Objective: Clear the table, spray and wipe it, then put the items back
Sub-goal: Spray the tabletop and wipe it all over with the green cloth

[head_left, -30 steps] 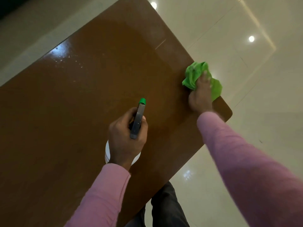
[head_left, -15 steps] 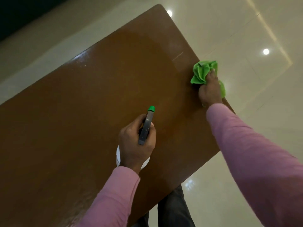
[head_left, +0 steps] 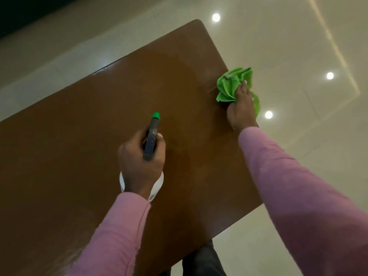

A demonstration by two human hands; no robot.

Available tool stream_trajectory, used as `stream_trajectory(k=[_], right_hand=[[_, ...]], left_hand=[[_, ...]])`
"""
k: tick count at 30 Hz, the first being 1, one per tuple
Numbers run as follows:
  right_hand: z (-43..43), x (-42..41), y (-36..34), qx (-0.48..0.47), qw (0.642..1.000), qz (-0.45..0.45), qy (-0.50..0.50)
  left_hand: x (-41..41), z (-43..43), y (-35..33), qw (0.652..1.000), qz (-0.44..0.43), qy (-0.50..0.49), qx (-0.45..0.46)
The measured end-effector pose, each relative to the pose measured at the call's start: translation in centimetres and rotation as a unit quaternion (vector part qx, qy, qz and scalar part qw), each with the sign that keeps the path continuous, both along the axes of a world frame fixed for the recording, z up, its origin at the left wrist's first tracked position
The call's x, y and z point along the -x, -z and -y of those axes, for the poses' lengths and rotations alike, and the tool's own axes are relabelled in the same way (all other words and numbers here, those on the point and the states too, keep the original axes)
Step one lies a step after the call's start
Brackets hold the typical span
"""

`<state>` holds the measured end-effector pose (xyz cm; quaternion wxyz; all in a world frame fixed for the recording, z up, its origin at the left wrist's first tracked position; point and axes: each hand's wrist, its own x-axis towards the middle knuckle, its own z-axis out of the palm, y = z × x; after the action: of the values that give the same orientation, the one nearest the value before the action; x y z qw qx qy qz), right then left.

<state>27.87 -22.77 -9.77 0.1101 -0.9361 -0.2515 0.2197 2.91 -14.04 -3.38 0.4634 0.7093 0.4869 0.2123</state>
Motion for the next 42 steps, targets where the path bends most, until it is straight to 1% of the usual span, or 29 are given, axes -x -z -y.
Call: stream_trajectory(k=[1,2,4,6,8,11,14,16,18,20,22,24,25,26,28,30,32,33,34,35,36,38,39,40,41,42], right_hand=[[-0.1,0.7,-0.1,-0.002,1.000,0.002,0.007],[0.2,2.6,-0.1,-0.010,1.000,0.003,-0.008],[1.7,9.1,-0.2,-0.035,0.995,-0.031,-0.083],[3.4,13.5,-0.7,-0.033,0.981,-0.073,-0.177],[3.6,11.9,-0.6,-0.026,0.971,-0.053,-0.230],[0.8,4.9,0.0,-0.023,0.978,-0.007,-0.208],[-4.2,-1.8,0.5,-0.013,0.990,0.007,-0.139],[-6.5,-3.0,0.6,-0.017,0.996,0.010,-0.091],[-6.7,-0.4,0.6,-0.024,0.996,0.025,-0.086],[-5.4,4.7,0.5,-0.063,0.984,-0.004,-0.164],[-3.5,8.6,0.1,-0.058,0.955,-0.059,-0.286],[-2.9,7.5,0.1,-0.050,0.930,-0.062,-0.360],[-3.6,5.6,0.2,-0.050,0.928,-0.048,-0.366],[-4.7,3.6,0.4,-0.046,0.934,-0.027,-0.354],[-8.0,-0.8,0.8,-0.034,0.956,0.022,-0.290],[-12.1,-3.8,1.0,-0.019,0.975,0.038,-0.219],[-15.2,-3.2,1.2,-0.012,0.988,0.052,-0.148],[-16.1,-1.7,1.2,-0.010,0.989,0.060,-0.134],[-16.7,0.3,1.2,-0.018,0.986,0.062,-0.152],[-17.0,2.9,1.2,-0.035,0.978,0.051,-0.201],[-16.9,5.6,1.2,-0.052,0.960,0.033,-0.274],[-16.0,9.2,0.9,-0.069,0.905,-0.009,-0.420],[-15.5,9.0,0.7,-0.066,0.880,-0.015,-0.471],[-15.2,7.5,0.6,-0.067,0.865,-0.012,-0.497],[-15.0,5.3,0.6,-0.065,0.869,-0.003,-0.490],[-14.8,2.9,0.7,-0.062,0.889,0.008,-0.454]], left_hand=[[-0.1,0.2,0.0,1.000,-0.001,-0.003,-0.003],[-0.4,0.3,0.1,1.000,-0.002,-0.003,-0.010],[-0.9,0.5,0.1,1.000,-0.014,0.009,-0.023],[-1.5,0.2,-0.1,0.999,-0.032,0.021,-0.024],[-1.6,-0.2,0.0,0.999,-0.042,0.011,-0.019],[-1.2,-0.6,0.3,0.998,-0.041,-0.036,0.017],[-0.9,-0.7,0.2,0.997,-0.027,-0.067,0.029],[-0.8,-0.8,0.1,0.996,-0.023,-0.083,0.031],[-1.0,-0.8,0.0,0.995,-0.019,-0.092,0.036],[-1.2,-0.9,-0.1,0.995,-0.016,-0.089,0.034],[-1.2,-1.0,-0.2,0.996,-0.022,-0.085,0.028],[-1.1,-1.2,-0.2,0.995,-0.017,-0.097,0.029],[-0.9,-1.3,-0.2,0.994,-0.010,-0.104,0.035],[-0.8,-1.3,-0.1,0.993,-0.005,-0.110,0.045],[-0.8,-1.3,-0.1,0.992,-0.002,-0.114,0.059],[-0.7,-1.3,-0.1,0.992,0.000,-0.106,0.064],[-0.6,-1.4,-0.2,0.993,0.002,-0.100,0.057],[-0.6,-1.3,-0.3,0.994,0.001,-0.098,0.052],[-0.7,-1.3,-0.4,0.994,0.001,-0.098,0.048],[-0.8,-1.3,-0.5,0.994,-0.001,-0.100,0.047],[-0.8,-1.3,-0.5,0.993,-0.005,-0.104,0.047],[-0.7,-1.4,-0.2,0.992,-0.012,-0.112,0.047],[-0.6,-1.5,-0.1,0.992,-0.013,-0.116,0.046],[-0.5,-1.6,0.0,0.992,-0.011,-0.120,0.042],[-0.4,-1.6,0.1,0.991,-0.005,-0.125,0.041],[-0.3,-1.6,0.1,0.991,0.002,-0.128,0.041]])
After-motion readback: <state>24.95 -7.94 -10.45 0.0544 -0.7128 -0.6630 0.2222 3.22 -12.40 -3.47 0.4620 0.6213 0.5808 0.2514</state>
